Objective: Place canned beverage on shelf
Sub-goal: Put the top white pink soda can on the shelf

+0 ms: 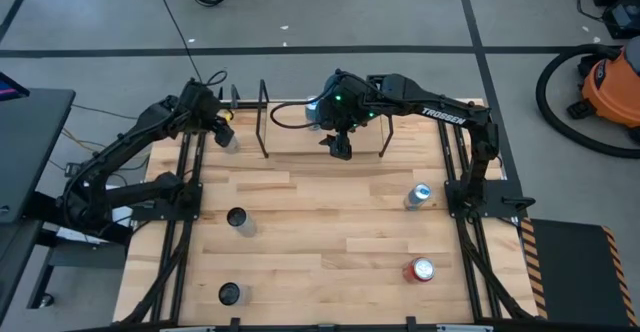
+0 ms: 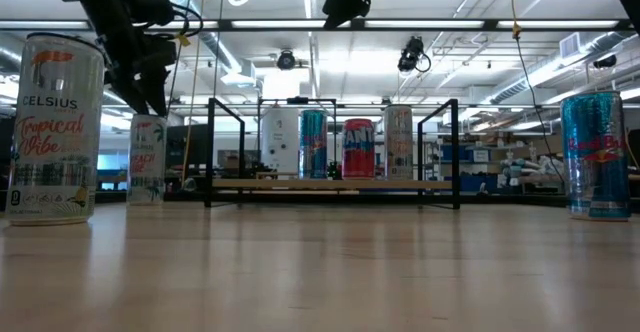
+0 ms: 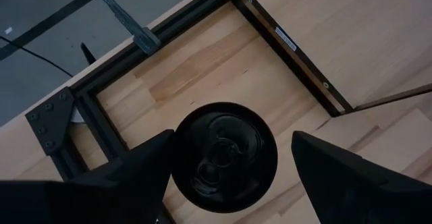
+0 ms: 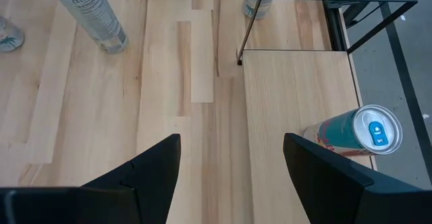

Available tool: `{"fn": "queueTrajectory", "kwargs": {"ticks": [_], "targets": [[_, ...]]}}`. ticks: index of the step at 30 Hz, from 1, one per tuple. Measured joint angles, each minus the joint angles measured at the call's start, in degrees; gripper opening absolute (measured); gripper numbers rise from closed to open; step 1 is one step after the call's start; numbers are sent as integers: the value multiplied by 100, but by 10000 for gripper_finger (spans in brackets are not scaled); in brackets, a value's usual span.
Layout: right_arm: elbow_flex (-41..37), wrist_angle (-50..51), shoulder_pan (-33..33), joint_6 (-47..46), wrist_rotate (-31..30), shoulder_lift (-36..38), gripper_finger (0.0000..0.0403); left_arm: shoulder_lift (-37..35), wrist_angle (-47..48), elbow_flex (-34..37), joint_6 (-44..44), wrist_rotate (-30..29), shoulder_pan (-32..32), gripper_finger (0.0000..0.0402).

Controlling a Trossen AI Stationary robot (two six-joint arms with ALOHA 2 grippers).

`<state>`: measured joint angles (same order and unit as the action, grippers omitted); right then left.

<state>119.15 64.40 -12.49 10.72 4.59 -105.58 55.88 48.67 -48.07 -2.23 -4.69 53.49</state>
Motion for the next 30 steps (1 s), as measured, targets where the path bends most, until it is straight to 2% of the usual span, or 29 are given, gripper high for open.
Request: {"fn": "queueTrajectory", "kwargs": {"ticks": [11, 20, 30], "targets": [[-2, -2, -4, 105, 0, -26, 270, -2, 656, -670, 45, -16, 2, 309], [-2, -2, -4, 104, 1, -26, 270, 149, 807, -668, 49, -17, 44, 309], [-2, -2, 0, -44, 1, -26, 270, 819, 822, -669, 25, 131, 173, 309]]}}
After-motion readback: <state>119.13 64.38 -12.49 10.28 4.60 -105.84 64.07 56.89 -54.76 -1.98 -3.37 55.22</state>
